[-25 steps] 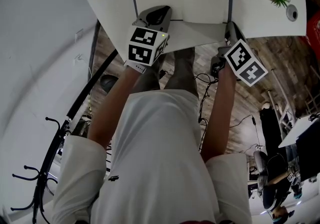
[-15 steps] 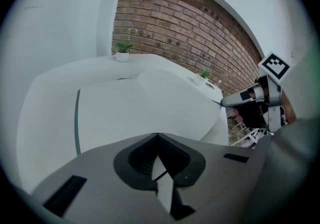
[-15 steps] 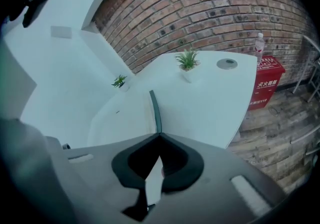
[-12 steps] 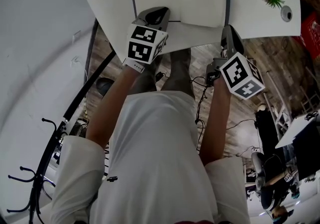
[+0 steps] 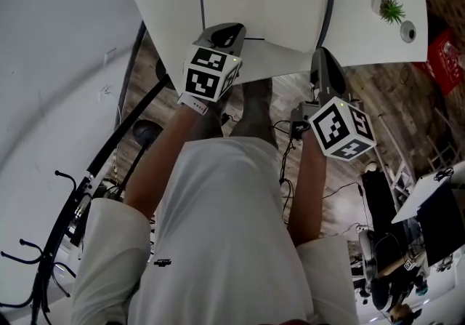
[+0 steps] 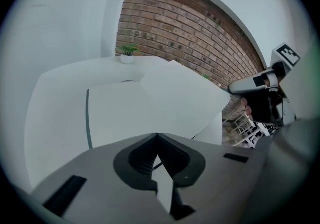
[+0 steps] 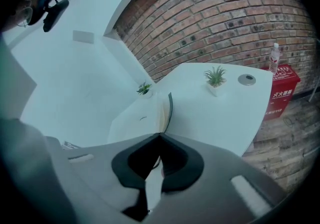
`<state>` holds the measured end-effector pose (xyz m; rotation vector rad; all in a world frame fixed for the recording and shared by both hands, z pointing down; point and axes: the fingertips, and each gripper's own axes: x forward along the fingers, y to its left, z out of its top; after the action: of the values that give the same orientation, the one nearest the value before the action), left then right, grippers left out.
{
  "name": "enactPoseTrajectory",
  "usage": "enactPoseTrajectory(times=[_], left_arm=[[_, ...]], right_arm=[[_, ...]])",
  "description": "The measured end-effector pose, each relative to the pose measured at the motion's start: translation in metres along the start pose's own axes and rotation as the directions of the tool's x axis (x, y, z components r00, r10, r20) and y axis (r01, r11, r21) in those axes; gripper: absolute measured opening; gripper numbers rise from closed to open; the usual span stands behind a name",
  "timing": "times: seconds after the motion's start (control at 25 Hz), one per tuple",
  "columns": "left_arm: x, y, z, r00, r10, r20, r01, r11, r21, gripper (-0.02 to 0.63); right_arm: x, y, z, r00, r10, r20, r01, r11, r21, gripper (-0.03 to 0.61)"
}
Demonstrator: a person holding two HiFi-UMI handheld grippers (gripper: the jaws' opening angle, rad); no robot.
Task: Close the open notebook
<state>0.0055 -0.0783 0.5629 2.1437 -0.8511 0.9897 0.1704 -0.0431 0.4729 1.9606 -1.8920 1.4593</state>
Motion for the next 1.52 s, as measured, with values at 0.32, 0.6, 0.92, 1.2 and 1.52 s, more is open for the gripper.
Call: enactPoseTrajectory(times=[0.32, 0.6, 0.92, 1.2, 1.52], left_arm=[[-0.025, 0.010, 0.006, 0.999, 0.007, 0.045, -0.006, 1.000, -0.024, 0.009], [-0.050, 0.018, 0.011, 0.997, 0.004, 0.083, 0.000, 0.999, -0.051, 0.009], [-0.074, 0.030, 0.011, 0.993, 0.008, 0.116, 0.001, 0.997, -0.078, 0.009], [-0.097, 0.043, 0.006, 0.989, 0.023, 0.143, -0.009, 0.995, -0.097, 0.009], [-0.115, 0.059, -0.006, 0.987, 0.046, 0.157, -0.026, 0.991, -0.130, 0.009]], right_arm=[[-0.005, 0.044, -0.003, 0.998, 0.066, -0.005, -0.066, 0.996, -0.055, 0.009], [-0.007, 0.072, -0.010, 0.995, 0.100, -0.019, -0.102, 0.991, -0.090, 0.009], [-0.004, 0.101, -0.024, 0.989, 0.140, -0.048, -0.145, 0.981, -0.128, 0.009], [0.000, 0.124, -0.039, 0.984, 0.163, -0.073, -0.173, 0.973, -0.150, 0.009], [0.011, 0.146, -0.061, 0.974, 0.195, -0.117, -0.214, 0.961, -0.175, 0.009]])
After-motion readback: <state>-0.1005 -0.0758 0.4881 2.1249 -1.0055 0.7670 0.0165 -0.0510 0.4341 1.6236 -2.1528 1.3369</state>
